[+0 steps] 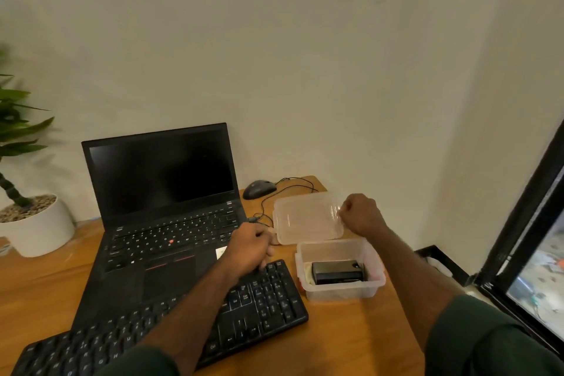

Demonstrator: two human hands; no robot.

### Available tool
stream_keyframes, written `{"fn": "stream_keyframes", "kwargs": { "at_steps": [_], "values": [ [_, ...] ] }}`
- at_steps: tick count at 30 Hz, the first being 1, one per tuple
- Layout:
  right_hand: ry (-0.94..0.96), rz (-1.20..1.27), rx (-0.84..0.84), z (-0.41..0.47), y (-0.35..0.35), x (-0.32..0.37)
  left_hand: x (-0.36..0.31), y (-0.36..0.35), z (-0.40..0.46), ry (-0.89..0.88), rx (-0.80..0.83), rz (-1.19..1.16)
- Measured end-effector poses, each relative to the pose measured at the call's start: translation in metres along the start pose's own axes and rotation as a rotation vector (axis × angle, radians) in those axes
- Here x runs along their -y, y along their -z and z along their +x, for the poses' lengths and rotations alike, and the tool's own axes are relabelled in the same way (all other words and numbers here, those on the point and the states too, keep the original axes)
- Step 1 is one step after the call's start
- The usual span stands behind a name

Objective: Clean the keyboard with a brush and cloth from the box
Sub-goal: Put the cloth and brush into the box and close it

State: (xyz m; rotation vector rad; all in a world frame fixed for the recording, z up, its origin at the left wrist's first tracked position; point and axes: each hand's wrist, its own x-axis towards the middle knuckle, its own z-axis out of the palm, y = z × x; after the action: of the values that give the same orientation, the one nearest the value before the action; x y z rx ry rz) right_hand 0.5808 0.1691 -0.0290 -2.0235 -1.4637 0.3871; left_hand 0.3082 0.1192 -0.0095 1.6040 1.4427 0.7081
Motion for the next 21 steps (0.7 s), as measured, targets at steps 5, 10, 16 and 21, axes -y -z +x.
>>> {"fn": "stream_keyframes", "kwargs": {
  "at_steps": [5, 10, 16, 21],
  "values": [
    [0.239, 0.273, -0.199, -0.027, 0.025, -0.002, -0.02, -0.006, -0.01, 0.192, 0.138, -0.333],
    [0.33, 0.425, -0.168, -0.065, 0.038, -0.013, -0.032, -0.013, -0.02, 0.218, 0.206, -0.594],
    [0.372, 0.621, -0.138, -0.097, 0.05, -0.037, -0.04, -0.018, -0.025, 0.28, 0.097, -0.595],
    [0.334, 0.653, -0.137, -0.115, 0.049, -0.056, -0.032, -0.029, -0.032, 0.291, 0.079, -0.378]
  ]
}}
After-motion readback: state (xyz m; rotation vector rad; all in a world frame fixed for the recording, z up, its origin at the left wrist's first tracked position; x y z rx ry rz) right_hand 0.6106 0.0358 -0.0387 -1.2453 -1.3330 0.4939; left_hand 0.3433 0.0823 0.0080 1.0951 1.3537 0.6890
